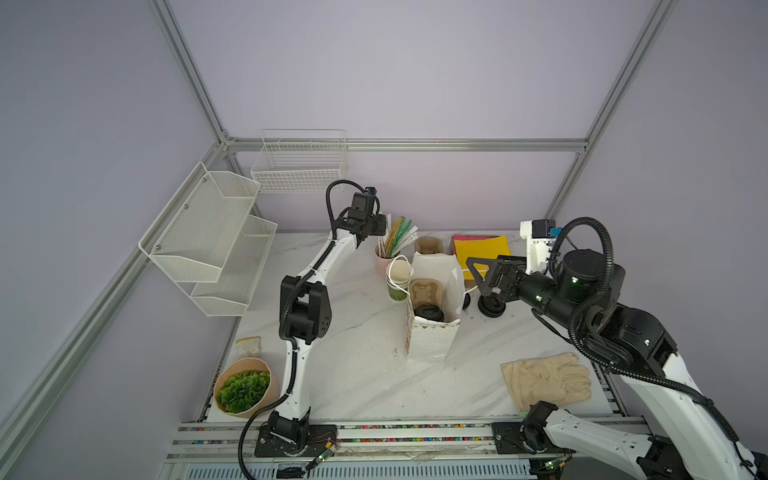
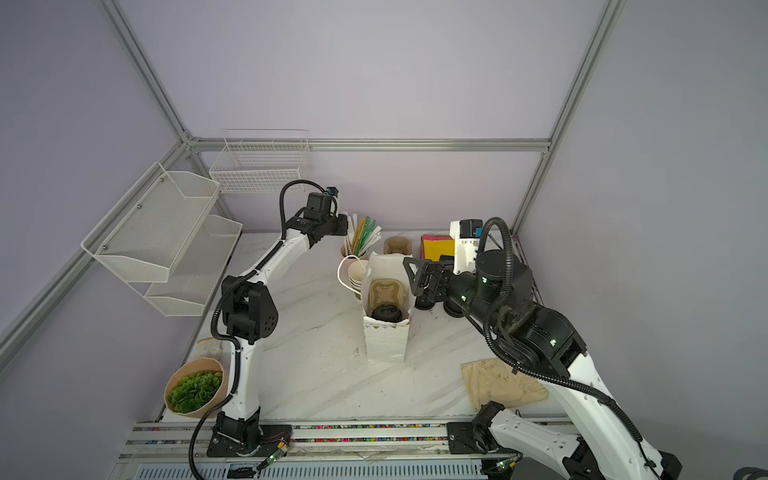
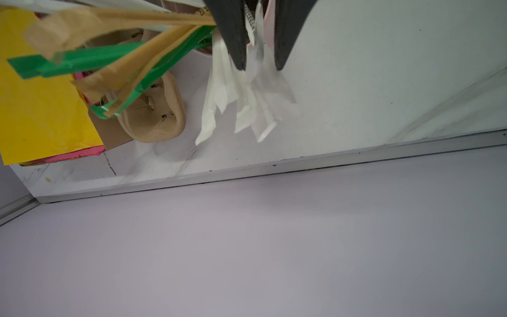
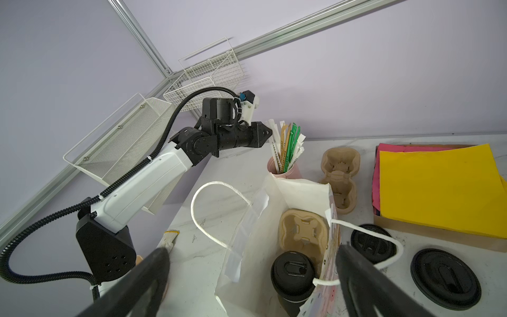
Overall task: Pack the takeout coffee
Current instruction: 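Grasp a wrapped white straw from the pink cup with the left gripper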
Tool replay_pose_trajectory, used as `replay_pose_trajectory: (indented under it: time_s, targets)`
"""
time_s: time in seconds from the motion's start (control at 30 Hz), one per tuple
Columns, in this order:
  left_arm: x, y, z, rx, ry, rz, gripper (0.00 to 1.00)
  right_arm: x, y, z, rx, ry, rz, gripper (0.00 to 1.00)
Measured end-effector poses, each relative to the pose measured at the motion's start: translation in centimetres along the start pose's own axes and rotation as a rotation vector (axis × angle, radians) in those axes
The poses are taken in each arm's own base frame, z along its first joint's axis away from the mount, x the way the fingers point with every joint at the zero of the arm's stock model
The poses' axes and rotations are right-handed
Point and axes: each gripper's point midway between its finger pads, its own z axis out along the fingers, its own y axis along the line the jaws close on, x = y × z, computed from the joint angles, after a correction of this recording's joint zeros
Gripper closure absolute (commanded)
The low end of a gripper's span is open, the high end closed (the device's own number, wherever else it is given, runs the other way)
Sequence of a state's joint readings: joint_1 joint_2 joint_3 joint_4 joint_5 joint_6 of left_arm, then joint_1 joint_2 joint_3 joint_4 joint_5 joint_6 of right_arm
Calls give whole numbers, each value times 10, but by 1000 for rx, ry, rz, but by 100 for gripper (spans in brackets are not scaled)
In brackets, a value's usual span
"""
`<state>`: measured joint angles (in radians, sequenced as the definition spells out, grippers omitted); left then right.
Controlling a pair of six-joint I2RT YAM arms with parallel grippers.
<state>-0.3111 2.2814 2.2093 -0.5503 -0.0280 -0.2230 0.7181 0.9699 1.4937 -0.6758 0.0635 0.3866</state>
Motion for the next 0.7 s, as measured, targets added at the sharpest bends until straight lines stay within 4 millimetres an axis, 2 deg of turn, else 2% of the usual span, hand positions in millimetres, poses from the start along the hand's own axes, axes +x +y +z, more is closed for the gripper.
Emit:
replay_pose_trajectory:
  time_s: [0.2, 0.33, 0.5, 0.7]
  targets:
    - [3, 0, 2, -12, 11, 12, 95, -1, 0, -2, -3, -6, 0, 3]
    - [-5, 0, -1, -22, -10, 14, 96, -2, 0, -4, -4, -10, -3, 3]
    - [-6, 2, -2, -33, -13, 15, 100, -3, 1, -5, -6, -14, -6, 3]
    - [-7, 0, -4, -39, -18, 24, 100, -3, 1, -5, -7, -16, -8, 3]
